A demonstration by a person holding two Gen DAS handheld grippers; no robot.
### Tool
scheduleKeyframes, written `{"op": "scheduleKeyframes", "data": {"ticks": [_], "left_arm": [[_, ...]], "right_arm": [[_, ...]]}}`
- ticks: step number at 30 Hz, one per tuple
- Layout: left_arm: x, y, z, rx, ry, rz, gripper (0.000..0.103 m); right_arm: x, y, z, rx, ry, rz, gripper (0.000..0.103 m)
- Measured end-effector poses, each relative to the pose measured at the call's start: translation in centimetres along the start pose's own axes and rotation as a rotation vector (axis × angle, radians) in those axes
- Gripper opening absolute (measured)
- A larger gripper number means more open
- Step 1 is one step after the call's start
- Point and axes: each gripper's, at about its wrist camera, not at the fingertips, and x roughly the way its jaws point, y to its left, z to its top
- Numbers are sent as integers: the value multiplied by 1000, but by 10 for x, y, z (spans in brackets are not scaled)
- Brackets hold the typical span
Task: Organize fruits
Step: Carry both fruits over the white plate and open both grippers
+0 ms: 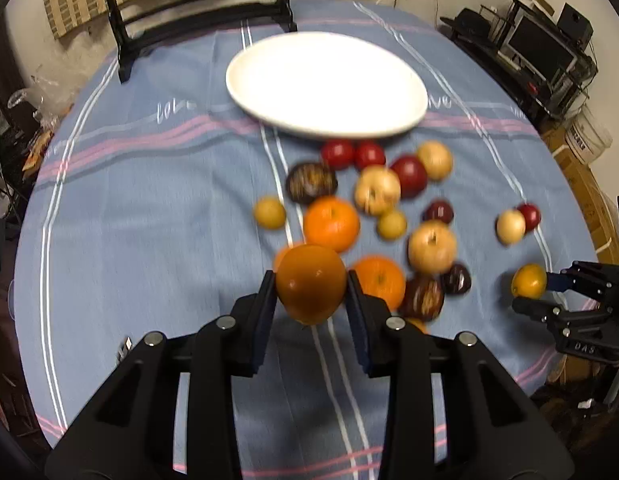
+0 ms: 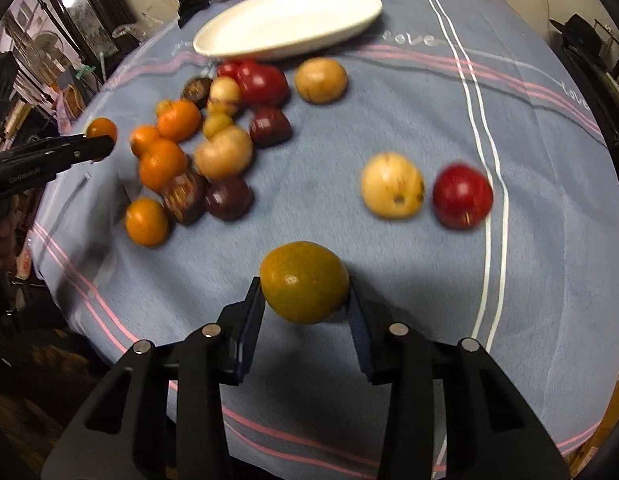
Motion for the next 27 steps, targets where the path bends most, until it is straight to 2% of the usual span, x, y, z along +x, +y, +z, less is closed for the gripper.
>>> {"op": "scheduleKeyframes", "data": {"ticks": [5, 9, 15, 20, 27], "left_arm": [[-5, 0, 48, 4, -52, -1, 35], [-8, -6, 94, 25, -114, 7, 35], [9, -11, 153, 31, -136, 38, 35], [41, -7, 181, 15, -103, 59, 35], [100, 0, 195, -1, 1, 100, 35]], "right_arm": [[-17, 6, 45, -57, -69, 31, 41], [-33, 8, 103, -93, -170, 51, 41], [-39, 6, 185, -130, -285, 45, 41], [-12, -1, 231, -126, -266, 38, 41], [57, -10, 266, -106, -133, 37, 41]]}}
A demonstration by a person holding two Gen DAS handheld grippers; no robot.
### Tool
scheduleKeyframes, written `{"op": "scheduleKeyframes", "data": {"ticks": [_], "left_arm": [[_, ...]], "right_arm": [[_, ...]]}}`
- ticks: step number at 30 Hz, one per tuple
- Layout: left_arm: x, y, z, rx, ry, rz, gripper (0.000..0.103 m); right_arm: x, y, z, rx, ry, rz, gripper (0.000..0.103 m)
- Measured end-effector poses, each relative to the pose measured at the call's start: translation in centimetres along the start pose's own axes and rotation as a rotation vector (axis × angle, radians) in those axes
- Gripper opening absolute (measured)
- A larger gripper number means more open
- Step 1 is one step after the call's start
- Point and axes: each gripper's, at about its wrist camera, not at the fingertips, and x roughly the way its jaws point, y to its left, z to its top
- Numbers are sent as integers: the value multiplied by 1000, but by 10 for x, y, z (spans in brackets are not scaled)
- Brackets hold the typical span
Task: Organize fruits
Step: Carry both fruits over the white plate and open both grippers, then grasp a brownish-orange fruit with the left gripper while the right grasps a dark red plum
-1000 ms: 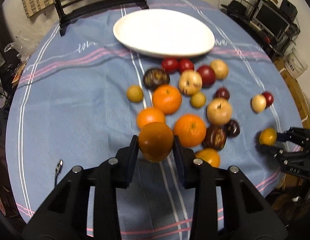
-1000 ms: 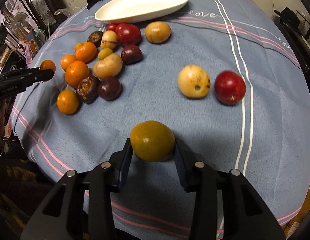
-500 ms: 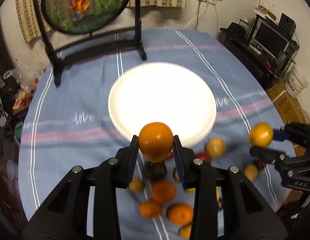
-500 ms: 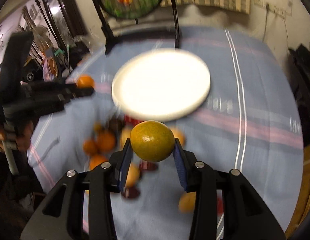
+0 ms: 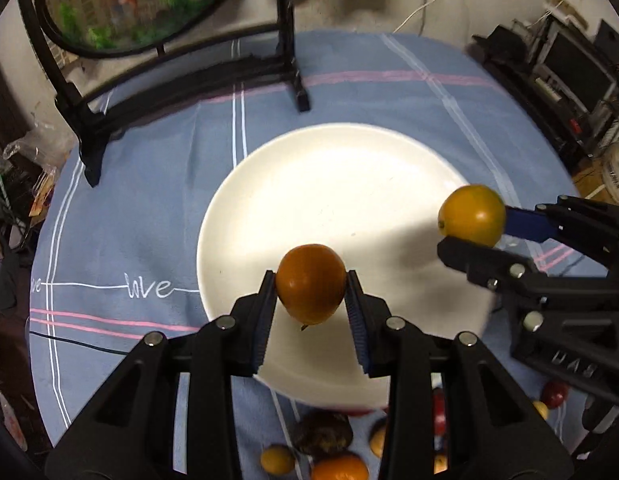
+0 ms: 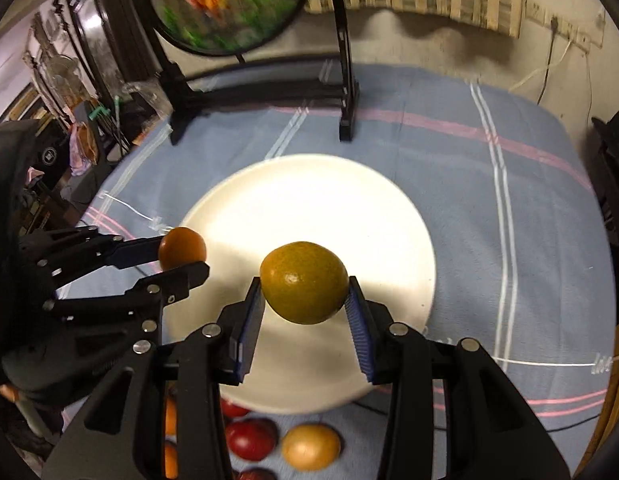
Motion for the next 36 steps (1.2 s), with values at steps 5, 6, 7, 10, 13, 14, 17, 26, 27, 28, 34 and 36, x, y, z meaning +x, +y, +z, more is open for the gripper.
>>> {"op": "scheduleKeyframes", "data": {"ticks": [5, 6, 7, 10, 13, 14, 17, 26, 27, 28, 34, 36], "left_arm": [[32, 2, 1, -6, 54, 47, 57], [34, 4, 1, -12, 51, 65, 61], [36, 7, 1, -21, 50, 65, 64], [38, 17, 2, -48, 50, 56, 68], [30, 26, 1, -64, 29, 44, 68], [25, 29, -1, -70, 19, 36, 68], [6, 40, -12, -88, -17, 14, 70], [-54, 29, -100, -4, -31, -46, 71], [-60, 23, -116, 27, -22, -56, 71], [-65, 19, -129, 49, -15, -64, 71], [-81, 14, -191, 87, 47, -115, 72], [-82, 16, -204, 85, 72, -122, 72]], "right_arm": [[32, -5, 5, 13, 66, -65, 43], [32, -5, 5, 13, 66, -65, 44], [36, -8, 7, 18, 71, -80, 46], [35, -14, 11, 24, 54, -94, 64], [22, -17, 13, 18, 16, -100, 64], [14, -19, 12, 18, 4, -95, 64], [-7, -22, 4, 15, -22, -97, 64], [-71, 0, -102, -21, -13, -14, 64], [-74, 8, -115, -41, -4, -6, 64], [-79, 19, -134, -70, 12, 13, 64], [-81, 63, -207, -179, 95, 97, 64], [-71, 68, -217, -196, 110, 78, 64]]}}
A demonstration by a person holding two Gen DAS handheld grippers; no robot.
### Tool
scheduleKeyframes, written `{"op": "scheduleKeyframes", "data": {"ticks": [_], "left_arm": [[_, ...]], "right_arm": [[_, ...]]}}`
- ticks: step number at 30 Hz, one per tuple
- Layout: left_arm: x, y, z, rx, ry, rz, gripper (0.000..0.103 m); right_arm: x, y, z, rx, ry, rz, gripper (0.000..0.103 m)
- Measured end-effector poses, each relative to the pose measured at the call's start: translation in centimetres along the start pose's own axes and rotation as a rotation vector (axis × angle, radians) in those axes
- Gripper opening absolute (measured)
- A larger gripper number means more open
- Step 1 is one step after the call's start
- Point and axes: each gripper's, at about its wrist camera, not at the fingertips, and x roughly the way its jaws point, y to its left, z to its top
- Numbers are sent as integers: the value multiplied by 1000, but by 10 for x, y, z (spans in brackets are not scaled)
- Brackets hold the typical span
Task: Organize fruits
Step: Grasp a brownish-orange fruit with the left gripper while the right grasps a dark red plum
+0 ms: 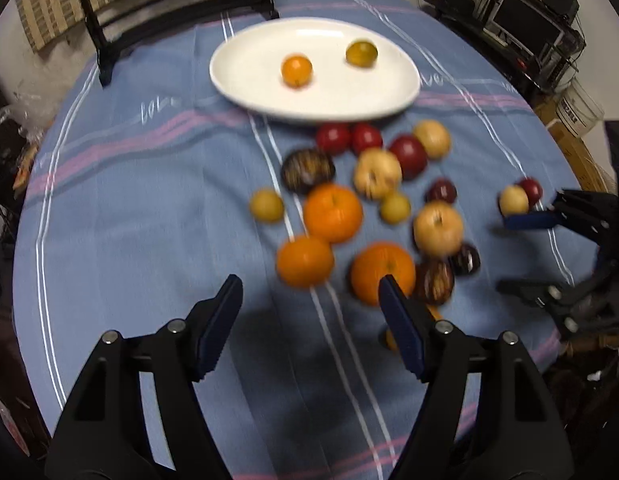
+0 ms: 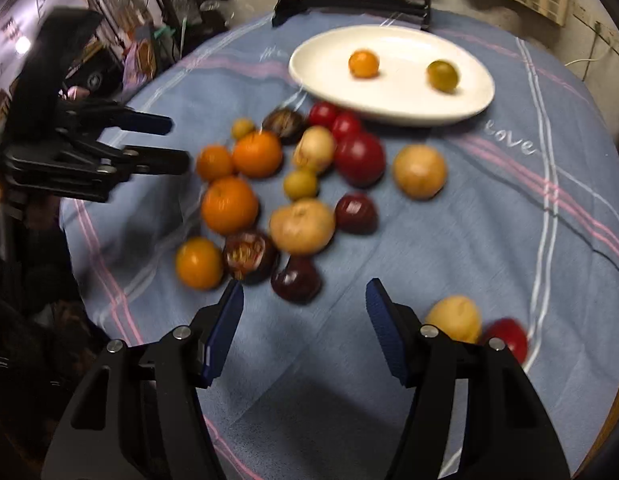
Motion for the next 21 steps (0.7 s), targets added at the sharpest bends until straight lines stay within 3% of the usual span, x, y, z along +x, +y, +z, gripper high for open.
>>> {"op": "scheduleKeyframes", "data": {"ticks": [6, 11, 15, 21], "left_arm": [[1, -20, -27, 53, 37, -18, 72], [11, -36, -34, 64, 56, -51, 72], [18, -51, -32, 76, 50, -79, 72], [40, -64, -29, 84, 77, -76, 72]], "right_arm": [[25, 9, -1, -66, 18, -38, 63], [44, 11, 6, -126, 47, -18, 32], [32, 4, 7, -83, 47, 33, 32], [15, -11, -4, -1, 40, 26, 32]]}}
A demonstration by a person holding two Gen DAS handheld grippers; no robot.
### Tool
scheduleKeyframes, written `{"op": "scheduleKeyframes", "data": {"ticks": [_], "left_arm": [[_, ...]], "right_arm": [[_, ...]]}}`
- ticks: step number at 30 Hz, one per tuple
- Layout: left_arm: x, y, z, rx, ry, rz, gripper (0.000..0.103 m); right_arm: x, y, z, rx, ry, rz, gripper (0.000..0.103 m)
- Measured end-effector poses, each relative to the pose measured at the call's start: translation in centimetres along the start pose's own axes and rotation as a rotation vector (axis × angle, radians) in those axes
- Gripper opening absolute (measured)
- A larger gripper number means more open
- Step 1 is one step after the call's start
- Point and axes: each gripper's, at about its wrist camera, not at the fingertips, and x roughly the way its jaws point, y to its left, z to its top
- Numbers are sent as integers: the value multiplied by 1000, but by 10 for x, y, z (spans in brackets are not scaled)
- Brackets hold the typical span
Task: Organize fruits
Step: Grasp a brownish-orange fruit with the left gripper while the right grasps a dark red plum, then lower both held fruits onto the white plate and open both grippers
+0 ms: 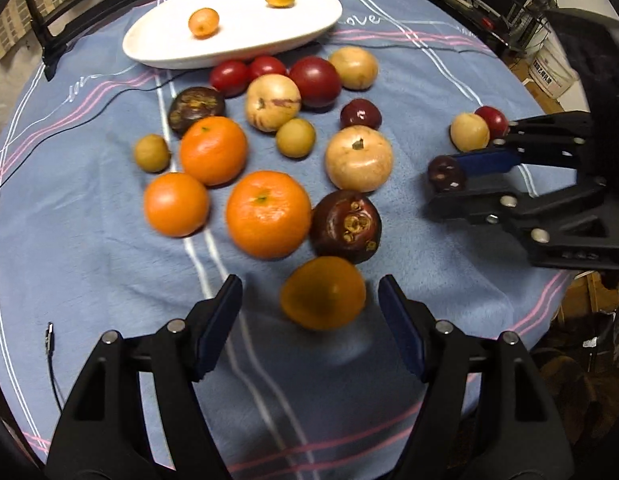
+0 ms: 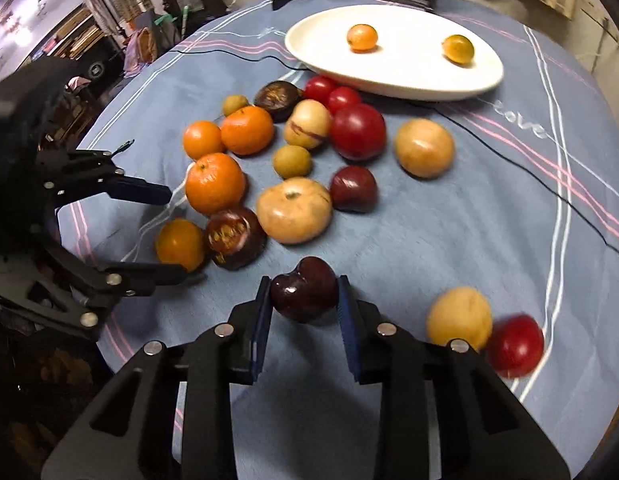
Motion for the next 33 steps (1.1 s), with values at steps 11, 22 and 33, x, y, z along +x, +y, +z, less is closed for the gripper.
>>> {"op": "scheduleKeyframes", "data": {"ticks": [11, 22, 33], "left_arm": [[-28, 9, 11, -23, -26, -15, 43], [-71, 71, 147, -117, -268, 60, 44], [3, 119, 240, -195, -262, 183, 44]], "right_arm": [[-13, -3, -11, 64, -27, 31, 32], [-57, -37, 110, 8, -228, -5, 32], [39, -110, 216, 72, -188, -66, 32]]}}
